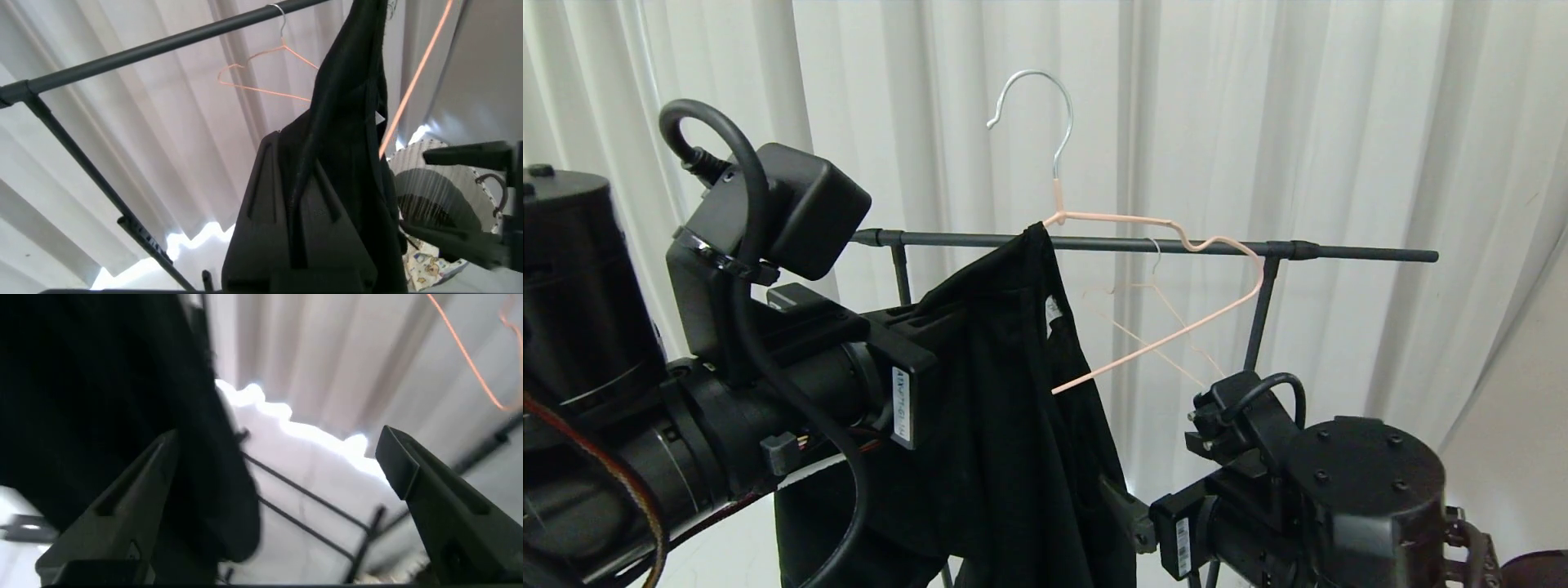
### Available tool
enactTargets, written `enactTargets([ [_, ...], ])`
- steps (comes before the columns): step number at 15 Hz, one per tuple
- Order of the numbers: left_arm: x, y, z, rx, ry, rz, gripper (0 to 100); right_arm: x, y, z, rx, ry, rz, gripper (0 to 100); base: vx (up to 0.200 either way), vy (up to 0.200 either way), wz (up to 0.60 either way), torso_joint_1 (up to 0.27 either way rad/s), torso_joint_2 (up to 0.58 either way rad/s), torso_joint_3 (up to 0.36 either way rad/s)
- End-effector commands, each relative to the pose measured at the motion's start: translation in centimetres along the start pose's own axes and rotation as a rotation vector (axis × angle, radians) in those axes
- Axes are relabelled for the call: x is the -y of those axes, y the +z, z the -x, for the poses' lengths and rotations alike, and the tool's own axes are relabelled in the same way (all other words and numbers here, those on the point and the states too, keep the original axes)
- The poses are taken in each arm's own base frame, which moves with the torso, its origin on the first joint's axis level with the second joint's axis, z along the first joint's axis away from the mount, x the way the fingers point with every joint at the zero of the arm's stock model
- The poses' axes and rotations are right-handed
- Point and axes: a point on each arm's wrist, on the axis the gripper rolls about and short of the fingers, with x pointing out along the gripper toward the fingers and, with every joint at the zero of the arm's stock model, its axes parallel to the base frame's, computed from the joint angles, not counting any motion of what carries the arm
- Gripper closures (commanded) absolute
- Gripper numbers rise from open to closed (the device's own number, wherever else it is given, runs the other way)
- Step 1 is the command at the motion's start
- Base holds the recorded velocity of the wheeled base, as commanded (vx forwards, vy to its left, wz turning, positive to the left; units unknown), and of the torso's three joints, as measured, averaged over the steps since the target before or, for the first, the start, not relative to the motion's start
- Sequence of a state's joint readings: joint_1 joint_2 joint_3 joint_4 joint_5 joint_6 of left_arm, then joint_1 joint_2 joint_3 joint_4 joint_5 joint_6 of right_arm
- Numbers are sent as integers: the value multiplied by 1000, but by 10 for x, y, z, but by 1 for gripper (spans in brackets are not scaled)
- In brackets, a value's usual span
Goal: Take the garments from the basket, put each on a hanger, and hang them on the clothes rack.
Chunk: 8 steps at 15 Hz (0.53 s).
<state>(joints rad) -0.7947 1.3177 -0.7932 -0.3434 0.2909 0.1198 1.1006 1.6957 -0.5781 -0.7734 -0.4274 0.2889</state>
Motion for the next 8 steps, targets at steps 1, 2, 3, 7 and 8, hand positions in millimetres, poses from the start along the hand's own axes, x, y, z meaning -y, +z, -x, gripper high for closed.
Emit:
enactTargets([
  [1,0,0,0,0,2,0,100,-5,13,14,56,41,-18,0,0,0,0,0,0,0],
  [2,0,0,0,0,1,0,100,-8,19,12,78,46,-30,0,0,0,0,0,0,0],
  [3,1,1,0,4,-3,1,100,-11,25,8,96,50,-41,0,0,0,0,0,0,0],
  [7,1,3,3,16,-8,3,100,-24,29,-24,101,33,-45,0,0,0,0,0,0,0],
  [8,0,4,4,21,-8,4,100,-19,27,-34,93,5,-46,0,0,0,0,0,0,0],
])
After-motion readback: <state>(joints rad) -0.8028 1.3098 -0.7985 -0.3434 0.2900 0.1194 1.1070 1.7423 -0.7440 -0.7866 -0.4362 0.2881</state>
